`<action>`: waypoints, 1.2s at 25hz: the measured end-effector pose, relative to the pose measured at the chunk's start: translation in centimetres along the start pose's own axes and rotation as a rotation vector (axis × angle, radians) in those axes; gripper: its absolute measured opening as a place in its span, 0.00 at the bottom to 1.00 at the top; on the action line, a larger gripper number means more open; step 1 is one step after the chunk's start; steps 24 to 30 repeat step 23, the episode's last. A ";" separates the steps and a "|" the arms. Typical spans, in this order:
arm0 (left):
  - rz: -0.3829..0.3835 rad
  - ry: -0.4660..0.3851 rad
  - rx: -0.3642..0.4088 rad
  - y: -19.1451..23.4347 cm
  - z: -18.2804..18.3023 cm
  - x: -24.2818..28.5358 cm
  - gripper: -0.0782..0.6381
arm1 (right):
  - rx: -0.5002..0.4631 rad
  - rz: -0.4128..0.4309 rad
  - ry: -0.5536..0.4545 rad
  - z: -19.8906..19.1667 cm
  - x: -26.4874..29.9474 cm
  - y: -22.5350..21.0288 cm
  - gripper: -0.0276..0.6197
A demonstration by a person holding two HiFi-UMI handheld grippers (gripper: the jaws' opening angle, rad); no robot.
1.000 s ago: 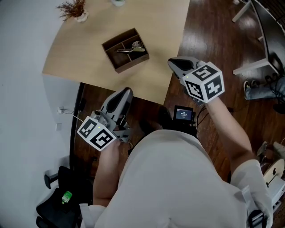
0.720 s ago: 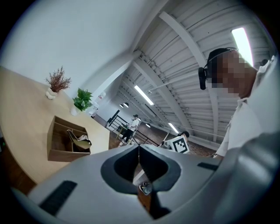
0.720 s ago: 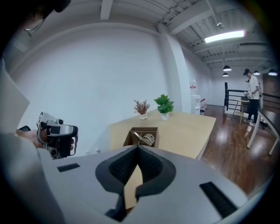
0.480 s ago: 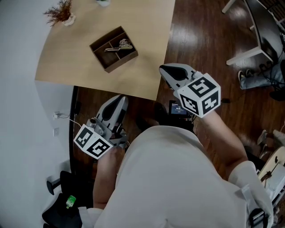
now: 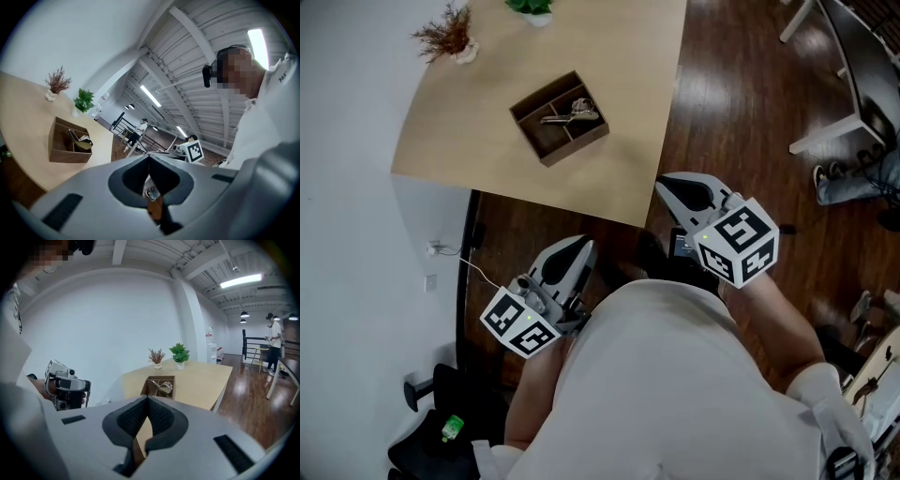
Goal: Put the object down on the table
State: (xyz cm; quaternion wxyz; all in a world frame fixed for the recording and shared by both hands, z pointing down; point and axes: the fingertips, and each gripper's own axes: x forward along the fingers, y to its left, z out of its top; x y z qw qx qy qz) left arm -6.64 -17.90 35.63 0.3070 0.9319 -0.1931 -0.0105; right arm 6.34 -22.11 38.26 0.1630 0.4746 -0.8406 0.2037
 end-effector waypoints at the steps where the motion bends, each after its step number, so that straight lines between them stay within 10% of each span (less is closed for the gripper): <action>1: 0.007 0.000 -0.003 0.1 0.0 -0.2 0.11 | 0.005 -0.001 0.001 -0.1 0.0 0.0 0.05; 30: 0.014 0.052 0.017 -0.1 -0.6 0.2 0.11 | 0.037 0.000 -0.026 1.3 1.4 -2.2 0.05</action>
